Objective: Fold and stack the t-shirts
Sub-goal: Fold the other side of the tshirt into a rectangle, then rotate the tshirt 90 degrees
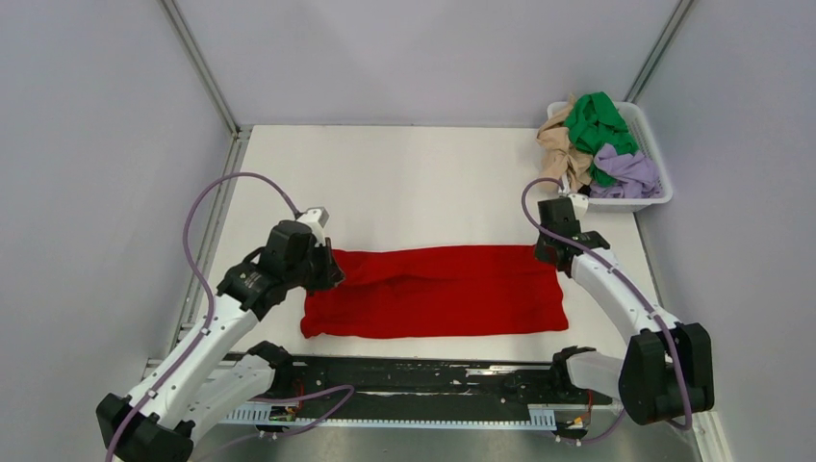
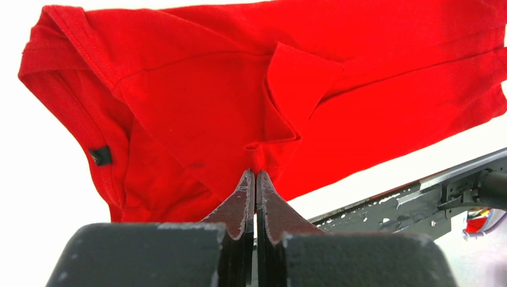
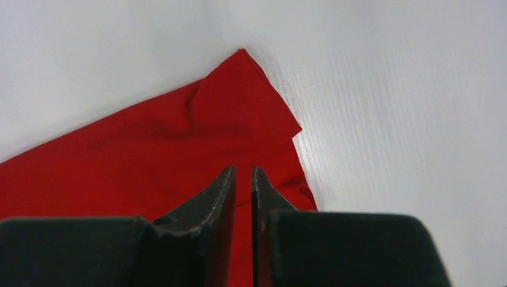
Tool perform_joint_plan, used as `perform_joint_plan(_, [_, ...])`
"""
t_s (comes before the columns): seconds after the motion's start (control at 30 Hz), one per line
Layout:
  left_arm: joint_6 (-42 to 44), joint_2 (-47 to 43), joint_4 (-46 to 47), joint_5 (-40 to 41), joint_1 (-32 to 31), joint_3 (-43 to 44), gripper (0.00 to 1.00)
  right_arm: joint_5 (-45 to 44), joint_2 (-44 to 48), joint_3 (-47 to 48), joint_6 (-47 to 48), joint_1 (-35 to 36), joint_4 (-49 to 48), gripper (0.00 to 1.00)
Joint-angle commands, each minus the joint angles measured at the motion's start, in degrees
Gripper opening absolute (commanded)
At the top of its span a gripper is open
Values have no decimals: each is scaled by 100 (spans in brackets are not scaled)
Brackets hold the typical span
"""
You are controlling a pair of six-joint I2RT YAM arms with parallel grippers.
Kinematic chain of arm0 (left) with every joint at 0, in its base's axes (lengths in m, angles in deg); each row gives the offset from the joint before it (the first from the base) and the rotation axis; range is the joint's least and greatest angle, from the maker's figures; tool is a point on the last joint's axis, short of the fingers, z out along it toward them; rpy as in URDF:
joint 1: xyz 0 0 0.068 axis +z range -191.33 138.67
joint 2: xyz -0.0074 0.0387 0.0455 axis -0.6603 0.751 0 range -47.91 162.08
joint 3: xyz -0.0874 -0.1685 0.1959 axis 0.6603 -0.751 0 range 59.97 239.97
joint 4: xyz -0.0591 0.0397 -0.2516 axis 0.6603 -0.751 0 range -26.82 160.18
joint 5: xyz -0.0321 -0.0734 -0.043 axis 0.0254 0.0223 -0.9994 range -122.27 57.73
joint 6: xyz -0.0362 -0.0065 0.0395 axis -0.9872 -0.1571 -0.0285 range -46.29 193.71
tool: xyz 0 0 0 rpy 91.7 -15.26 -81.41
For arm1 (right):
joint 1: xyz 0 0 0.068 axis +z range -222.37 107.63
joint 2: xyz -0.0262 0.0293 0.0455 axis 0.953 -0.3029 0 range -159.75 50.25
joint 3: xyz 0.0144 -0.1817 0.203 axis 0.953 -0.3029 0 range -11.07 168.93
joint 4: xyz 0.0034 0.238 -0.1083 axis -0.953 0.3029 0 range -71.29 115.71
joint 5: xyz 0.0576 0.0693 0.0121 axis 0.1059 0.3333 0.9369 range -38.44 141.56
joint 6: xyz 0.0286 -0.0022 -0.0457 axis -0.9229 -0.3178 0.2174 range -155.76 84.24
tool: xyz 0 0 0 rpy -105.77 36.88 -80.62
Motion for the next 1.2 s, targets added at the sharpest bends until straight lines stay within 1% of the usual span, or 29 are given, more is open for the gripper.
perform_joint_plan(0.0, [-192,-23,-151,-78,-33,-107,0,-286,-103,125,-302,38,221,16])
perform_joint_plan(0.03, [-235,-12,-176,-181,-33,-139,0,-358,-144,189,-374,32,300,17])
perform_joint_plan(0.1, [-343,-13,-244,-356,-38,-285,5,-501,-183,282,-528,32,416,18])
perform_joint_plan(0.13, [-403,-43,-271,-471,-57,-389,12,-551,-185,306,-602,33,433,19])
perform_joint_plan(0.17, [-514,-108,-271,-525,-71,-452,16,-601,-162,325,-696,36,448,21])
perform_joint_plan(0.2, [-568,-147,-271,-645,-102,-598,21,-643,-121,323,-791,39,453,23])
perform_joint_plan(0.23, [-670,-226,-275,-704,-121,-661,24,-687,-71,320,-893,33,455,25])
perform_joint_plan(0.27, [-725,-267,-296,-806,-163,-766,28,-733,30,311,-989,37,458,27])
perform_joint_plan(0.3, [-845,-346,-411,-833,-178,-839,32,-769,131,303,-1093,32,454,33])
perform_joint_plan(0.33, [-883,-380,-482,-874,-185,-857,40,-821,229,287,-1182,29,458,44])
perform_joint_plan(0.37, [-960,-440,-587,-893,-190,-888,45,-875,354,270,-1279,31,454,57])
perform_joint_plan(0.4, [-988,-480,-618,-930,-186,-894,64,-938,484,253,-1386,25,458,69])
perform_joint_plan(0.43, [-1032,-549,-626,-917,-190,-871,77,-983,623,235,-1475,28,454,83])
perform_joint_plan(0.47, [-1047,-578,-595,-859,-191,-846,94,-1033,777,206,-1604,25,449,96])
perform_joint_plan(0.5, [-1058,-622,-532,-829,-192,-764,97,-1044,909,179,-1664,23,446,100])
perform_joint_plan(0.53, [-1055,-623,-472,-778,-192,-710,99,-1042,1046,152,-1744,19,445,100])
perform_joint_plan(0.6, [-1004,-576,-170,-735,-186,-573,100,-924,1278,92,-1827,14,415,100])
perform_joint_plan(0.73, [-970,-65,1092,-692,-191,-572,100,-443,1566,-57,-1559,20,140,100])
perform_joint_plan(0.77, [-954,302,1608,-675,-191,-584,100,-228,1605,-116,-1433,21,6,100])
perform_joint_plan(0.8, [-881,502,1824,-641,-192,-553,100,-3,1634,-196,-1311,20,-134,100])
perform_joint_plan(0.83, [-843,993,2186,-632,-192,-416,100,278,1642,-252,-1201,21,-259,100])
perform_joint_plan(0.87, [-750,1505,2329,-628,-192,-316,100,539,1643,-312,-1146,15,-381,100])
perform_joint_plan(0.9, [-730,1758,2504,-611,-192,-113,100,781,1620,-384,-1148,21,-488,100])
perform_joint_plan(0.93, [-710,2276,2545,-626,-192,-6,100,1025,1578,-463,-1156,17,-611,100])
perform_joint_plan(1.0, [-681,2936,2666,-724,-186,230,100,1466,1372,-607,-1183,17,-870,100])
perform_joint_plan(1.07, [-827,3456,2937,-748,-151,196,100,1807,1030,-693,-1200,20,-1105,100])
perform_joint_plan(1.13, [-1121,3943,3562,-848,-43,58,100,1933,592,-682,-1209,16,-1266,100])
perform_joint_plan(1.17, [-1227,4102,3720,-1031,19,18,100,1937,371,-656,-1166,22,-1347,100])
